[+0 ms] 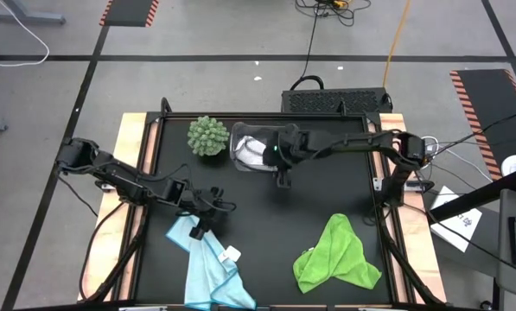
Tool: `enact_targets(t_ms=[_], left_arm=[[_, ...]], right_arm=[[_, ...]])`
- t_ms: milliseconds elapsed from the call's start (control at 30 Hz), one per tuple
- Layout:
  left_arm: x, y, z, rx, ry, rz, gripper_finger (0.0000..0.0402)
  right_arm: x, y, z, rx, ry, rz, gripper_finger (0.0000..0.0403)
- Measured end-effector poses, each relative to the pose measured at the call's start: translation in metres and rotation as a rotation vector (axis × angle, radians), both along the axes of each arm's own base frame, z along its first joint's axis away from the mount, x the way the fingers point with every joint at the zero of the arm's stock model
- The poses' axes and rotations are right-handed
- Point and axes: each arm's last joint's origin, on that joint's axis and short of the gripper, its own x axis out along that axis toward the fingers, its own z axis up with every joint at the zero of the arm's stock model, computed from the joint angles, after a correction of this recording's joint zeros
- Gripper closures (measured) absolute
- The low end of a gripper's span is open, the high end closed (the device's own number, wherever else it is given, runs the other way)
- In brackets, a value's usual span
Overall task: Fold microfiber towels
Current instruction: Put the folded gray towel into the transparent bin, then fold the blue towel
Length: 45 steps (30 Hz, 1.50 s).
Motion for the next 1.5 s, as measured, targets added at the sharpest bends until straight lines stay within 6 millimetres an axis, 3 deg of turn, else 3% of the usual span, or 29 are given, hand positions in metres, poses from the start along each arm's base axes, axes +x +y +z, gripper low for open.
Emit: enact_targets(t_ms=[200,367,533,800,1167,1500], left_arm=[[0.0,-0.006,0.007,0.069,-0.063,0.064,0.0158],[-0.015,-0.003,0.039,0.159,-0.203,0.181,0.0158],[-0.042,0.002,0.07,0.098,-0.324,0.21,0.0158],[-0.073,0.012,0.084,0.057,-0.442,0.258,0.0158],[-0.076,0.015,0.088,0.032,-0.465,0.312,0.0158],[-0.084,0.019,0.09,0.077,-0.477,0.357,0.0158]], right_arm=[[0.016,0.066,0.007,0.027,-0.117,0.125,0.0199],[0.022,0.121,0.013,0.076,-0.247,0.216,0.0203],[0.018,0.156,0.004,0.131,-0.353,0.235,0.0204],[0.009,0.192,-0.027,0.177,-0.432,0.212,0.0204],[0.027,0.232,-0.048,0.189,-0.434,0.291,0.0204],[0.039,0.246,-0.078,0.199,-0.478,0.219,0.0204]])
